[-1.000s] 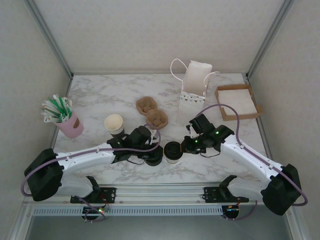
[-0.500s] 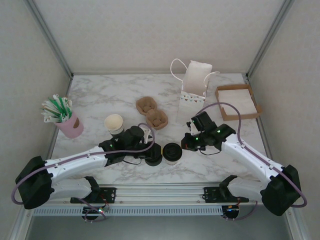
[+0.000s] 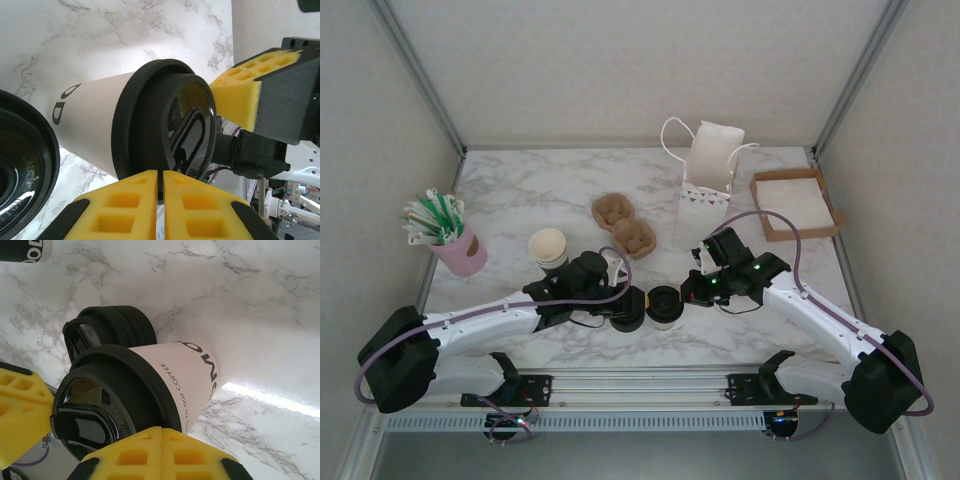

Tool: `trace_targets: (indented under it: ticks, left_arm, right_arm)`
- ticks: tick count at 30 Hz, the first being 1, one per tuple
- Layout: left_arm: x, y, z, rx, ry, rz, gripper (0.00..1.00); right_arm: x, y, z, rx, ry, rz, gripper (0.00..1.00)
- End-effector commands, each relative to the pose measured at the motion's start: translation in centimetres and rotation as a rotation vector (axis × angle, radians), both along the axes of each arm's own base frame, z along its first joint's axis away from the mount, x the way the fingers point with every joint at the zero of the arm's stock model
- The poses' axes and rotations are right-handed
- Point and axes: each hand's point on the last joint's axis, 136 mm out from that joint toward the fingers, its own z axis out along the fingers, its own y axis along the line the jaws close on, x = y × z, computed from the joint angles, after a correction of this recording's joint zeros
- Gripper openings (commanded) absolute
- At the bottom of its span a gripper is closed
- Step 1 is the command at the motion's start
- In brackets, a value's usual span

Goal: Pack the takeout coffee

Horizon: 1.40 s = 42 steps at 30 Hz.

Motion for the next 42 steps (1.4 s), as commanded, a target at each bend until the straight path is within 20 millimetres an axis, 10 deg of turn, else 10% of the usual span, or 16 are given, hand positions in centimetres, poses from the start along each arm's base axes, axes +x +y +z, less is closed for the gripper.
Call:
trace_targets:
  ticks: [1, 27, 42]
  left_arm:
    - [0.0, -0.1, -0.6, -0.011, 0.009, -0.008, 0.11]
    - [-0.9, 1.5, 1.5, -0.001, -0.013, 0.028, 0.16]
    - [4.0, 2.6, 2.9, 0.023, -0.062, 0.063, 0.14]
  right_arm:
    - [-0.3, 0.1, -1.0, 0.002, 0.038, -0.002, 0.0]
    - [4.3, 0.6, 1.8, -0.089, -0.105, -0.019, 0.0]
    - [-1.4, 0.0, 1.7, 0.09, 0.003, -0.023, 0.0]
